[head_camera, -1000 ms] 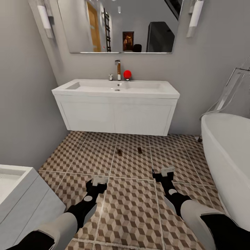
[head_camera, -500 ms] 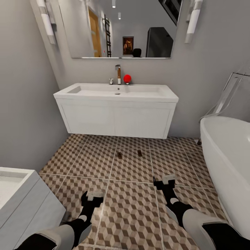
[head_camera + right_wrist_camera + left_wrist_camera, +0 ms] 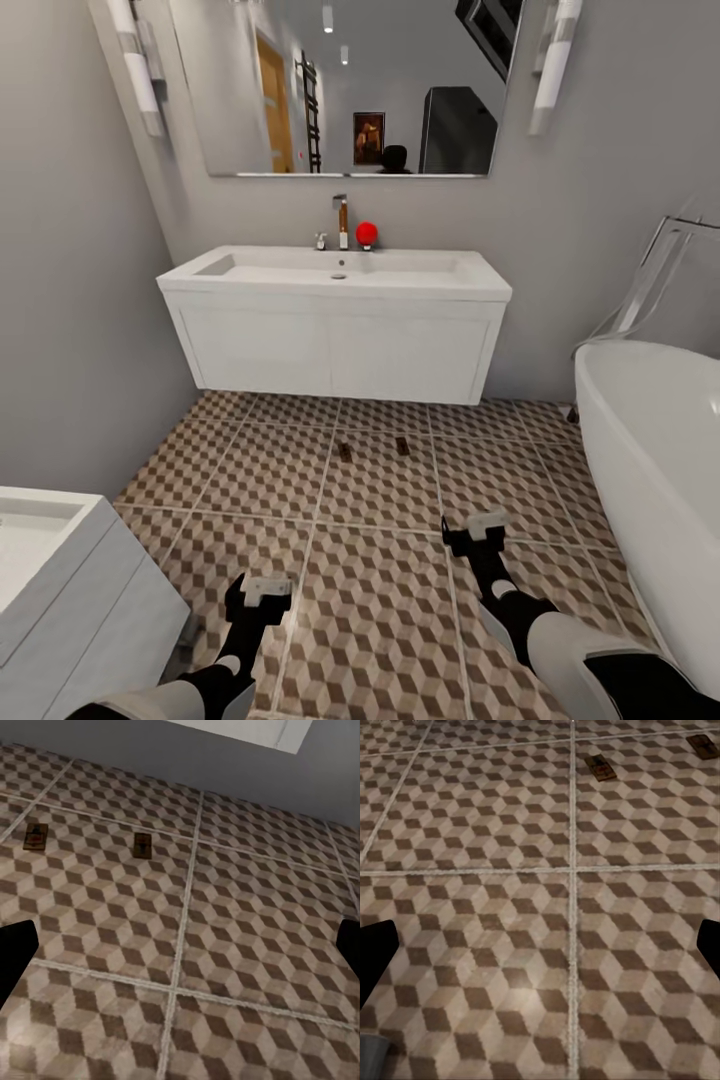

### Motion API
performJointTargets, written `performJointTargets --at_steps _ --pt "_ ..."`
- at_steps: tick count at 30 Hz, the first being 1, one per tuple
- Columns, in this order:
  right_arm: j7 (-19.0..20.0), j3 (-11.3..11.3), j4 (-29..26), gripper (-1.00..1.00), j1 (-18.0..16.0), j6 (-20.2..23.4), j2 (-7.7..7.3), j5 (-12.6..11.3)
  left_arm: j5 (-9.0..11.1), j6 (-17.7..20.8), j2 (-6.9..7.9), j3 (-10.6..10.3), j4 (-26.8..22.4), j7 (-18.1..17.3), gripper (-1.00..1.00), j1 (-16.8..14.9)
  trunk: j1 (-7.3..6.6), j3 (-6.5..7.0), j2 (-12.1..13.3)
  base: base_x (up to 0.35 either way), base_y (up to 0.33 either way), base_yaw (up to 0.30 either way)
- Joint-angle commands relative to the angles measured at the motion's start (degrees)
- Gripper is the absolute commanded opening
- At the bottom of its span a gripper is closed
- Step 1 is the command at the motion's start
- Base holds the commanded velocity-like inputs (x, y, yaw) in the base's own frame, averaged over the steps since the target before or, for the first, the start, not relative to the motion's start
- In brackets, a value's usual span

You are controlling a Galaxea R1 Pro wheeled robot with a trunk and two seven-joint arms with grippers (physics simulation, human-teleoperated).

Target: Take the four mousetraps from the cabinet in the bathroom and place them on the bathroom floor. Make sure all four end up on the same floor surface, and ensure that at least two of them are either under or directly next to the same bathroom sink.

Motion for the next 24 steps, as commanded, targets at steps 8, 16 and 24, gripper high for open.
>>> performJointTargets --at_steps 8,16,24 --pt "-0.6 0.3 0.1 1.00 1.9 -0.1 0.01 0.4 0.6 -0.7 -0.04 -0.5 0.3 0.0 1.00 1.1 -1.77 1.41 3.2 0.000 0.000 0.000" --pt "-0.7 0.3 0.1 1.00 3.5 -0.1 0.01 0.4 0.6 -3.0 0.02 -0.5 0.3 0.0 1.00 2.9 -3.53 2.85 6.4 0.000 0.000 0.000" --pt "-0.7 0.3 0.1 1.00 5.3 -0.2 -0.07 0.4 0.7 -4.5 0.21 -0.5 0.3 0.0 1.00 4.1 -5.29 4.29 9.6 0.000 0.000 0.000"
